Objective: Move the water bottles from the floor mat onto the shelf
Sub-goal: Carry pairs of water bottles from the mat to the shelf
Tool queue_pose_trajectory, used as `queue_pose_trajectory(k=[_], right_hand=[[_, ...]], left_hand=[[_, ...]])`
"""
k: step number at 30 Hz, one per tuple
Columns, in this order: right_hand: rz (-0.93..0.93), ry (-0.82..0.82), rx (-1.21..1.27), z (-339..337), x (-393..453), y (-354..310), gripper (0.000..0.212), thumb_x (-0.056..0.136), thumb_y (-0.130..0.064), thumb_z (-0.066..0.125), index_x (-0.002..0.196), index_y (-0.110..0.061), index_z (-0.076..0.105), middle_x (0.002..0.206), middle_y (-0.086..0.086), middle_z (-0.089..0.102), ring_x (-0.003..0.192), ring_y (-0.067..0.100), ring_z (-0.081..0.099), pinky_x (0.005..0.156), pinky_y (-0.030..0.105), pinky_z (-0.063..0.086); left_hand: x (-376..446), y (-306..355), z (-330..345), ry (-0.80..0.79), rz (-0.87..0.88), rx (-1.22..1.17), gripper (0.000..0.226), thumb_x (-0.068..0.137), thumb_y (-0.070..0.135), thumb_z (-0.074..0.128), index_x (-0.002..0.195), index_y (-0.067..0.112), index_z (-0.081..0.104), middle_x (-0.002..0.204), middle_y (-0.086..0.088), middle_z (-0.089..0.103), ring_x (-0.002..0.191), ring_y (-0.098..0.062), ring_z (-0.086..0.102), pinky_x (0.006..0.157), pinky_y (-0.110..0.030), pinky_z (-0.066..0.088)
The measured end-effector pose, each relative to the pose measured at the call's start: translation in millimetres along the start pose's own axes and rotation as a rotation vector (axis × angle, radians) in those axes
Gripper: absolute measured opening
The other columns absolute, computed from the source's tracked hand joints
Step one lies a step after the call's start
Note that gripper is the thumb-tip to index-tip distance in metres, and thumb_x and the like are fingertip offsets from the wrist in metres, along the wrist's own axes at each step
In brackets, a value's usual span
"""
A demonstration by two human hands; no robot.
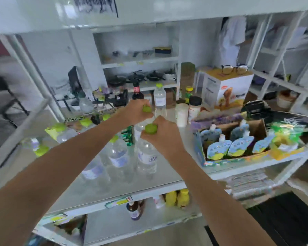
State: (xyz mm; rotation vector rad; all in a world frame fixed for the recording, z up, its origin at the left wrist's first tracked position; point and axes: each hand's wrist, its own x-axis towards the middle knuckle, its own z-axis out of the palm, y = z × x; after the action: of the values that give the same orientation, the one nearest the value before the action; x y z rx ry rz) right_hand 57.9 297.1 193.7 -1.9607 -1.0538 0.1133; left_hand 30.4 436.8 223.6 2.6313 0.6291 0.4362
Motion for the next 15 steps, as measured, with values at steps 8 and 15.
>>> queue_pose_trajectory(k=[8,15], right_hand=[[0.144,-0.140,-0.027,60,10,5,0.036,0.074,-0.023,0.070,0.095,0.001,0.055,0.094,0.023,0.067,0.089,0.037,0.062,0.062,0.028,0.035],[0.193,-0.192,-0.022,54,7,13,0.040,0.083,-0.029,0.064,0.106,-0.001,0.047,0.103,0.023,0.064,0.094,0.038,0.061,0.072,0.037,0.047]], left_hand=[[10,-62,14,-0.087,-0.169,0.131,0.030,0.083,0.018,0.063,0.109,0.003,0.061,0.115,-0.022,0.063,0.105,-0.035,0.057,0.087,-0.036,0.045],[20,-74,16,-0.164,-0.124,0.310,0.028,0.091,0.017,0.049,0.112,-0.002,0.054,0.111,-0.025,0.061,0.098,-0.036,0.059,0.088,-0.042,0.047]])
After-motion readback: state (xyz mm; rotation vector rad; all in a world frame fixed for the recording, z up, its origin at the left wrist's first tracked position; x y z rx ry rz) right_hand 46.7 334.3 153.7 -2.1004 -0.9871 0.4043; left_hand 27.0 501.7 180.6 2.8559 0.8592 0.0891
